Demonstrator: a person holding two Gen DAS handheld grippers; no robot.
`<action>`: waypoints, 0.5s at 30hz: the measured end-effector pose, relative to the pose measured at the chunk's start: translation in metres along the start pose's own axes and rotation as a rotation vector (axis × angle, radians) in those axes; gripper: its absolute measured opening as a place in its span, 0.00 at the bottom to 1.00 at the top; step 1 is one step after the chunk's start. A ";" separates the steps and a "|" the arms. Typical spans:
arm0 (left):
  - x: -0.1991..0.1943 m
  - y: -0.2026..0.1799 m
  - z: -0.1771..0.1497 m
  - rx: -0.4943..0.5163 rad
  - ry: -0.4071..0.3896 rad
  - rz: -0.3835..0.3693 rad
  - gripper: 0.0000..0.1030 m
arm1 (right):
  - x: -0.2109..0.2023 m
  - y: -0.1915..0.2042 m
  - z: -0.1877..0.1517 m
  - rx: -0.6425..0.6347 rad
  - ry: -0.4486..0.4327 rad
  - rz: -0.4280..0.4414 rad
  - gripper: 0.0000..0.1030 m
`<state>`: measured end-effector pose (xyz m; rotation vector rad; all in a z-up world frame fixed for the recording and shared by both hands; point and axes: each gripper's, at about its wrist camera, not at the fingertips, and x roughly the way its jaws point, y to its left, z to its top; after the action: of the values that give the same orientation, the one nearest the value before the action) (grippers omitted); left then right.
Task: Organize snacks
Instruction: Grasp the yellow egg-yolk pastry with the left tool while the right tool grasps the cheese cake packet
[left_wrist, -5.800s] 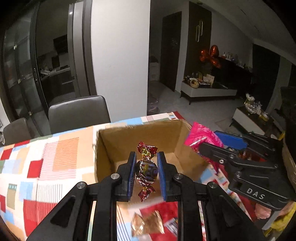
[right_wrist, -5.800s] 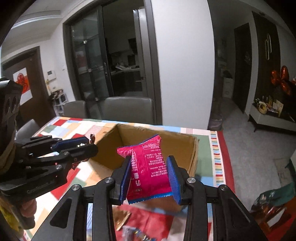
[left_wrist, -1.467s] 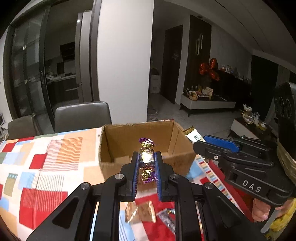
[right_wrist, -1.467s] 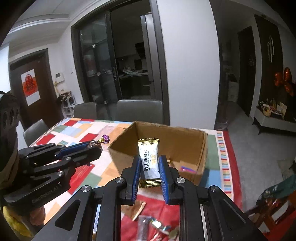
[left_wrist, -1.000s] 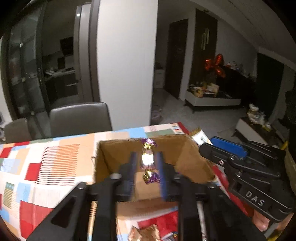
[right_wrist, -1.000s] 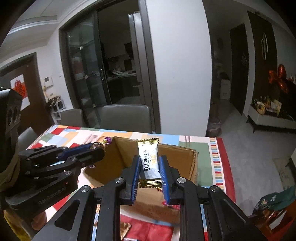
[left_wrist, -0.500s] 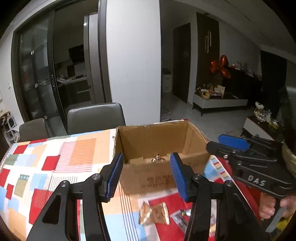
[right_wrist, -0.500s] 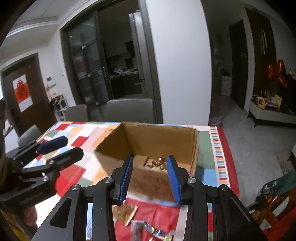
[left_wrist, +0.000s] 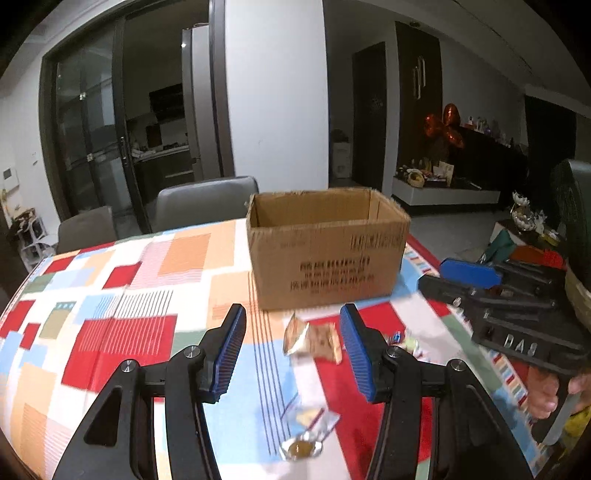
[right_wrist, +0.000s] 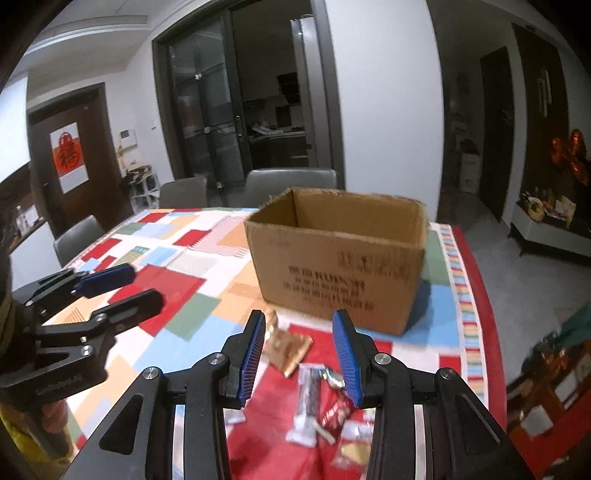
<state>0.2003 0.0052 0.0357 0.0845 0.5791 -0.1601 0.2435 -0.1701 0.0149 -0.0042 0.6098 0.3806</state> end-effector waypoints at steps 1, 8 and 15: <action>-0.003 0.000 -0.008 -0.002 0.002 0.008 0.50 | -0.003 -0.001 -0.007 0.011 0.000 -0.013 0.38; -0.010 -0.011 -0.057 0.008 0.041 0.032 0.50 | -0.014 -0.018 -0.052 0.149 0.034 -0.093 0.38; -0.001 -0.010 -0.089 -0.010 0.105 0.024 0.50 | -0.001 -0.024 -0.091 0.203 0.121 -0.134 0.38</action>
<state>0.1500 0.0070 -0.0378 0.0902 0.6836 -0.1297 0.2003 -0.2036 -0.0617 0.1264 0.7611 0.1881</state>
